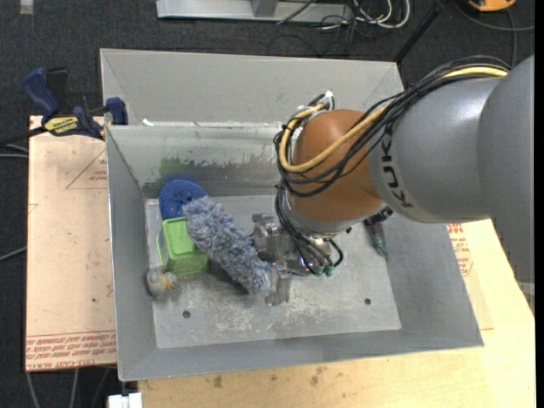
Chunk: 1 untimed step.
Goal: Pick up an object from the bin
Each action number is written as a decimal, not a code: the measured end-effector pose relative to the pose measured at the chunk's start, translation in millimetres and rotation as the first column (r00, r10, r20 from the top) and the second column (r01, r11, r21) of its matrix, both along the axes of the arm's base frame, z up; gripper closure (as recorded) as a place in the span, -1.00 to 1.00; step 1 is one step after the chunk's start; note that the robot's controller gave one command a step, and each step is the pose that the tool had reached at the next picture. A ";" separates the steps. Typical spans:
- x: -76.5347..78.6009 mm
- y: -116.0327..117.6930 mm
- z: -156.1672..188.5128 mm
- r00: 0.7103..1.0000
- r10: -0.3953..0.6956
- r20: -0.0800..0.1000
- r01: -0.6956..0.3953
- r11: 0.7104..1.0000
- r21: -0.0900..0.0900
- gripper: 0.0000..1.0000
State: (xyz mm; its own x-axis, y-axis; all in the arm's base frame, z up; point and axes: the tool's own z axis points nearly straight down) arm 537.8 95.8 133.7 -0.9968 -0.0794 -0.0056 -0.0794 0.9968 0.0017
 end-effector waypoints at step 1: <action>18.2 18.4 -32.3 1.000 -0.016 -0.004 0.016 1.000 0.000 1.00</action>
Offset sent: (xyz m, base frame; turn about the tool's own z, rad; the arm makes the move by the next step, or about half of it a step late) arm 0.0000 0.0000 0.0000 0.0000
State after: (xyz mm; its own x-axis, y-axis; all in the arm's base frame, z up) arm 556.0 114.1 101.4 -0.9980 -0.0630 -0.0019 -0.0630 0.9980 0.0023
